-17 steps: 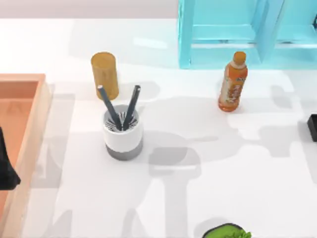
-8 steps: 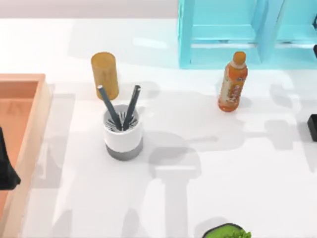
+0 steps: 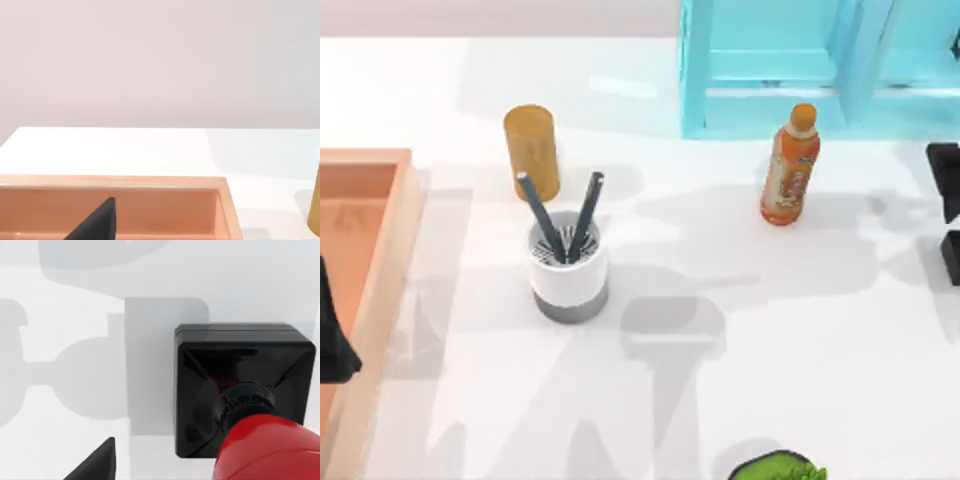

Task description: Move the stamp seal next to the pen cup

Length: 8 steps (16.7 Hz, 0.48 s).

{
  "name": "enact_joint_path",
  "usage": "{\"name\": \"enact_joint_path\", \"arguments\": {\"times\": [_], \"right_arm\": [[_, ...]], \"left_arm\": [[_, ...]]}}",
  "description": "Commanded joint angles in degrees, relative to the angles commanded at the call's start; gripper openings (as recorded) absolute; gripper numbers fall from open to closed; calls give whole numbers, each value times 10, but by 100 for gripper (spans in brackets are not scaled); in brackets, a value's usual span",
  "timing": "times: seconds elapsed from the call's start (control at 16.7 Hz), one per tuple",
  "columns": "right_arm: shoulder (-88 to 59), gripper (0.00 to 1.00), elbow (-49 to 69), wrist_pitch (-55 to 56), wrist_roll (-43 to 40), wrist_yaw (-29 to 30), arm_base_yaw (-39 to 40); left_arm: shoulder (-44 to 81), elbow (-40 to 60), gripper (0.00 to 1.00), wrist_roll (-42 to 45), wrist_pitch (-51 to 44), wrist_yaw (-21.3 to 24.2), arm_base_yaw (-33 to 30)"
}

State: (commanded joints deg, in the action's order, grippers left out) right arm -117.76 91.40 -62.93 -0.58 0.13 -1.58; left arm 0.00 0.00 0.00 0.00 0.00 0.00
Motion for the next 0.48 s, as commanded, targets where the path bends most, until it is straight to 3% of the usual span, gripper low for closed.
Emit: {"name": "enact_joint_path", "arguments": {"times": [0.42, 0.48], "right_arm": [[-12, 100, -51, 56, 0, 0, 0], [-12, 92, -51, 56, 0, 0, 0]], "left_arm": [[0, 0, 100, 0, 0, 0, 0], [0, 0, 100, 0, 0, 0, 0]]}}
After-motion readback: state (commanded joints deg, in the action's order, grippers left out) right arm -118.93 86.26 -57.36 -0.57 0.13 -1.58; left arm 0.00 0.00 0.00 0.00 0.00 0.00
